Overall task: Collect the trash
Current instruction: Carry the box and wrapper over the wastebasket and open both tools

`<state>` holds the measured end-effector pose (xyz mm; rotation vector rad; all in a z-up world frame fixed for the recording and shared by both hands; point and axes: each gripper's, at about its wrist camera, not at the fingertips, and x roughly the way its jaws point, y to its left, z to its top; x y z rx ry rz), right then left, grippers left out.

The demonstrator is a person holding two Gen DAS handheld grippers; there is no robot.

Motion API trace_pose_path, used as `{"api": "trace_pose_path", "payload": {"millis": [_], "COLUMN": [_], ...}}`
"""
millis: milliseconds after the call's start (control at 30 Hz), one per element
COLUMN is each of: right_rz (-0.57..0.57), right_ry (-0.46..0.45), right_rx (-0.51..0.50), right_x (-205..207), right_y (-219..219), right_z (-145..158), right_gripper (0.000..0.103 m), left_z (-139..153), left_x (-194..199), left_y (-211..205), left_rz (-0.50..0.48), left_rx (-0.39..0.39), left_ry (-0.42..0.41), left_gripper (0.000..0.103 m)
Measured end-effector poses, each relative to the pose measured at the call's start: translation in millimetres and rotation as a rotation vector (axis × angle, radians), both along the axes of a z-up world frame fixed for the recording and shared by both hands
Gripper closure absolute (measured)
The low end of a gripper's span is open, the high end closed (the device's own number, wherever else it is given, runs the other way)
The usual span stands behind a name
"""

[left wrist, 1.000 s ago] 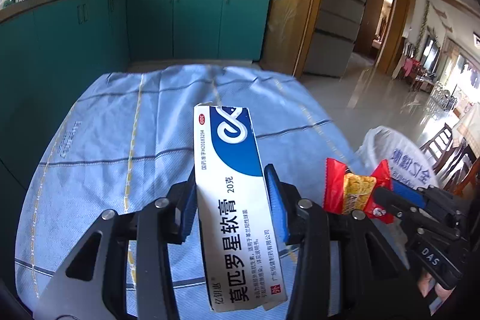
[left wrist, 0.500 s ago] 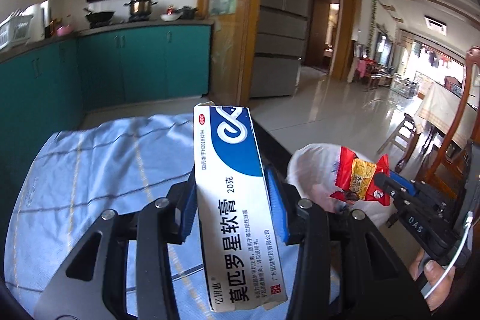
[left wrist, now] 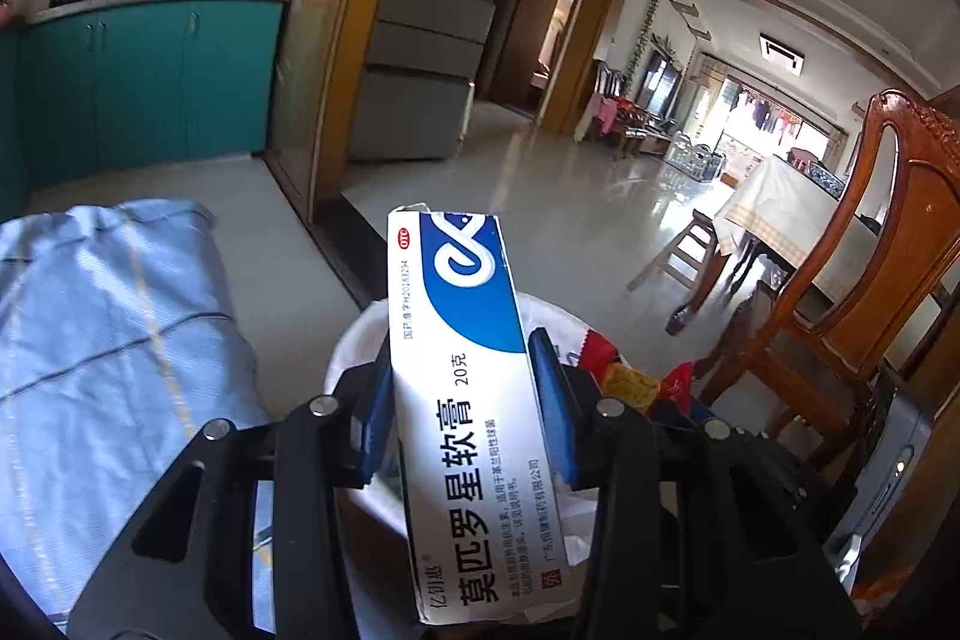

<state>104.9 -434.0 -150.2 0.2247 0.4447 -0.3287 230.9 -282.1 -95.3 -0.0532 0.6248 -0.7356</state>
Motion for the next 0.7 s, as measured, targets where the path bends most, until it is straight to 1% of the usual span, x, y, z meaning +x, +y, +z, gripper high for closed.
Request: {"api": "trace_pose_path", "payload": {"millis": [100, 133, 167, 233, 267, 300, 367, 433, 500, 533, 600, 633, 667, 700], "right_rz": [-0.030, -0.038, -0.043, -0.040, -0.035, -0.034, -0.037, -0.028, -0.016, -0.010, 0.009, 0.018, 0.026, 0.041], "right_ry": [0.035, 0.046, 0.057, 0.076, 0.082, 0.086, 0.088, 0.068, 0.039, 0.019, -0.029, -0.052, -0.068, -0.091], "right_rx": [-0.018, -0.015, -0.007, 0.020, 0.031, 0.037, 0.037, 0.034, 0.015, 0.004, -0.021, -0.035, -0.046, -0.060], "right_x": [7, 10, 13, 16, 18, 21, 21, 16, 8, 2, -13, -22, -27, -37], "right_y": [-7, -11, -15, -22, -22, -22, -19, -14, -3, 5, 20, 29, 37, 48], "right_z": [-7, -11, -15, -24, -26, -28, -30, -25, -14, -8, 9, 19, 28, 37], "right_gripper": [0.082, 0.082, 0.081, 0.076, 0.069, 0.056, 0.040, 0.035, 0.021, 0.019, 0.010, 0.007, 0.003, 0.003], "left_z": [-13, -16, -21, -27, -29, -31, -33, -25, -14, -6, 5, 12, 18, 25], "left_x": [10, 12, 15, 22, 23, 23, 22, 14, 1, -11, -27, -41, -51, -65], "left_y": [-25, -29, -35, -36, -36, -35, -28, -14, 5, 19, 40, 54, 65, 81], "left_rz": [-0.028, -0.032, -0.030, -0.017, -0.009, -0.006, 0.021, 0.078, 0.143, 0.189, 0.235, 0.267, 0.287, 0.311], "left_rx": [0.026, 0.031, 0.039, 0.044, 0.045, 0.052, 0.088, 0.111, 0.123, 0.126, 0.127, 0.128, 0.129, 0.133], "left_ry": [-0.009, -0.007, -0.005, 0.001, 0.003, 0.006, -0.002, -0.044, -0.099, -0.142, -0.193, -0.227, -0.246, -0.268], "left_gripper": [0.059, 0.058, 0.044, 0.026, 0.026, 0.026, 0.024, 0.020, 0.015, 0.012, 0.007, 0.004, 0.003, 0.003]}}
